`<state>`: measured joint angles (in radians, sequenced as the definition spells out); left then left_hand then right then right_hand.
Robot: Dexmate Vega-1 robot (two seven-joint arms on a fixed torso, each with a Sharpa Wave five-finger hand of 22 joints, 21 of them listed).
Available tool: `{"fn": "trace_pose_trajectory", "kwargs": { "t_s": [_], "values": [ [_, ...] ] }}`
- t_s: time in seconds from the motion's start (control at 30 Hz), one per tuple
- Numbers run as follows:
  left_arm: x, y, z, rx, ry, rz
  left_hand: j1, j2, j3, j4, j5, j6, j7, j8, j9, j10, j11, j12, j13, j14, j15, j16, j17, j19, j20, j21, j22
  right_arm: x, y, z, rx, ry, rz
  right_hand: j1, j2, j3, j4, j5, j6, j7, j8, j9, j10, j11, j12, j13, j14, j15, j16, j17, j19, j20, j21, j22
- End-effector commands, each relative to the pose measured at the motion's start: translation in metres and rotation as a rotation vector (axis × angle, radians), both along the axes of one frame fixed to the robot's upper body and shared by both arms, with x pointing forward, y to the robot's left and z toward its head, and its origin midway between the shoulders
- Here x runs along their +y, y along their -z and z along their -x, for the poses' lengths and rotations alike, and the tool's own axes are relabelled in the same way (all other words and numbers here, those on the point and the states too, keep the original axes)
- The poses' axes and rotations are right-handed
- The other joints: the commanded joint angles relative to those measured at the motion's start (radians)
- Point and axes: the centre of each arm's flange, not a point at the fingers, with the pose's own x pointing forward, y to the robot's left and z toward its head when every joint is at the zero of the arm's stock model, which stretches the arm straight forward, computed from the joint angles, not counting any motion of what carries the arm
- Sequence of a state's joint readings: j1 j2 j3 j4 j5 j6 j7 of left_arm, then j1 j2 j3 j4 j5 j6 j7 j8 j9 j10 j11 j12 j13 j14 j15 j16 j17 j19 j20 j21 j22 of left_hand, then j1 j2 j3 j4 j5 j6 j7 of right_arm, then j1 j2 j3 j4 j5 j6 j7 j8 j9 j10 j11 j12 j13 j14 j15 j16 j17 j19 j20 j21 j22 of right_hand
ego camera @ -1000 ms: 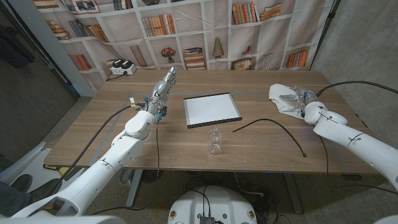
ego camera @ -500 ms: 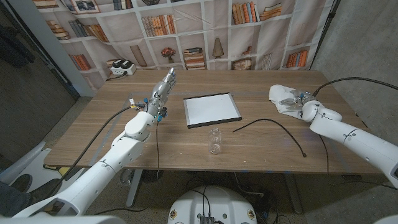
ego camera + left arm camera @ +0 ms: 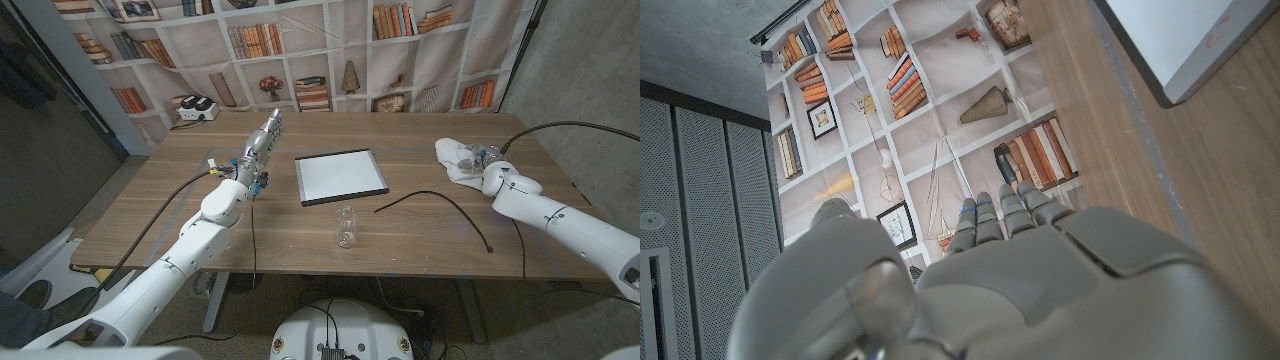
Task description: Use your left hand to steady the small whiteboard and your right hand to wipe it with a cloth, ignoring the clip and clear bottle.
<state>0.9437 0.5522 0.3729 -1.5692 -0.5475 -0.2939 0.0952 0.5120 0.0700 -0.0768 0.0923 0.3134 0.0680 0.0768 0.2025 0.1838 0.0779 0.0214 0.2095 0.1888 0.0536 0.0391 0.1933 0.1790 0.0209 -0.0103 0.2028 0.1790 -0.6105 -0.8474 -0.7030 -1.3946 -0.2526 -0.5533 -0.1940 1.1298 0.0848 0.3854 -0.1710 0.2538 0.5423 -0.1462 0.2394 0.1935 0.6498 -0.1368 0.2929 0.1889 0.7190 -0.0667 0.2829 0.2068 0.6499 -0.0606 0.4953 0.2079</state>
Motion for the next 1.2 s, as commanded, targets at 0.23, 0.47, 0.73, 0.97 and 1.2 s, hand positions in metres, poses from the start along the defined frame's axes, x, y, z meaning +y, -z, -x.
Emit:
{"fn": "trace_pose_trajectory", "kwargs": {
  "t_s": [0.23, 0.47, 0.73, 0.97, 1.2],
  "values": [
    [0.0, -0.002, 0.001, -0.005, -0.004, 0.003, 0.006, -0.008, -0.005, -0.002, -0.007, 0.011, -0.004, 0.002, 0.003, 0.006, -0.008, -0.001, 0.001, 0.008, -0.004, 0.0, 0.005, 0.003, 0.008, 0.0, 0.002, 0.006, 0.008, -0.005, -0.094, 0.033, 0.038, 0.257, 0.006, -0.144, 0.007, -0.076, 0.239, -0.036, 0.023, 0.029, 0.215, -0.047, 0.058, 0.036, 0.281, -0.177, 0.16, 0.132, 0.156, -0.159, 0.329, 0.157],
    [0.0, -0.004, 0.002, -0.01, -0.01, 0.002, 0.007, -0.007, -0.006, -0.002, -0.009, 0.014, -0.004, 0.002, 0.003, 0.008, -0.009, -0.001, 0.001, 0.009, -0.006, 0.0, 0.005, 0.003, 0.007, 0.0, 0.002, 0.008, 0.006, 0.001, -0.158, 0.032, 0.048, 0.315, 0.03, -0.171, 0.02, -0.076, 0.354, -0.051, 0.044, 0.044, 0.352, -0.046, 0.107, 0.084, 0.371, -0.173, 0.19, 0.19, 0.116, -0.159, 0.551, 0.257],
    [0.0, -0.005, 0.001, -0.01, -0.011, -0.001, 0.008, -0.006, -0.008, -0.002, -0.01, 0.016, -0.004, 0.002, 0.003, 0.012, -0.013, -0.001, 0.001, 0.01, -0.006, 0.0, 0.005, 0.004, 0.006, 0.0, 0.002, 0.016, -0.009, 0.014, -0.235, 0.018, 0.072, 0.321, 0.035, -0.168, 0.02, -0.076, 0.369, -0.053, 0.048, 0.045, 0.364, -0.044, 0.107, 0.089, 0.387, -0.172, 0.192, 0.196, 0.107, -0.159, 0.571, 0.26],
    [0.0, -0.005, 0.0, -0.008, -0.009, -0.003, 0.009, -0.005, -0.009, -0.002, -0.011, 0.02, -0.005, 0.003, 0.003, 0.012, -0.011, -0.001, 0.001, 0.013, -0.006, 0.0, 0.005, 0.005, 0.006, 0.001, 0.002, 0.034, -0.028, 0.034, -0.311, -0.007, 0.119, 0.323, 0.04, -0.165, 0.021, -0.076, 0.366, -0.052, 0.046, 0.045, 0.367, -0.043, 0.106, 0.091, 0.389, -0.172, 0.19, 0.198, 0.102, -0.158, 0.575, 0.259],
    [0.002, -0.005, -0.005, 0.0, 0.001, -0.01, 0.01, -0.004, -0.01, -0.002, -0.012, 0.022, -0.004, 0.003, 0.003, 0.014, -0.009, -0.001, 0.001, 0.016, -0.009, 0.001, 0.005, 0.006, 0.006, 0.001, 0.002, 0.062, -0.043, 0.054, -0.377, -0.055, 0.176, 0.322, 0.042, -0.164, 0.022, -0.075, 0.366, -0.052, 0.045, 0.046, 0.368, -0.043, 0.105, 0.092, 0.39, -0.172, 0.188, 0.199, 0.099, -0.158, 0.579, 0.258]
  ]
}}
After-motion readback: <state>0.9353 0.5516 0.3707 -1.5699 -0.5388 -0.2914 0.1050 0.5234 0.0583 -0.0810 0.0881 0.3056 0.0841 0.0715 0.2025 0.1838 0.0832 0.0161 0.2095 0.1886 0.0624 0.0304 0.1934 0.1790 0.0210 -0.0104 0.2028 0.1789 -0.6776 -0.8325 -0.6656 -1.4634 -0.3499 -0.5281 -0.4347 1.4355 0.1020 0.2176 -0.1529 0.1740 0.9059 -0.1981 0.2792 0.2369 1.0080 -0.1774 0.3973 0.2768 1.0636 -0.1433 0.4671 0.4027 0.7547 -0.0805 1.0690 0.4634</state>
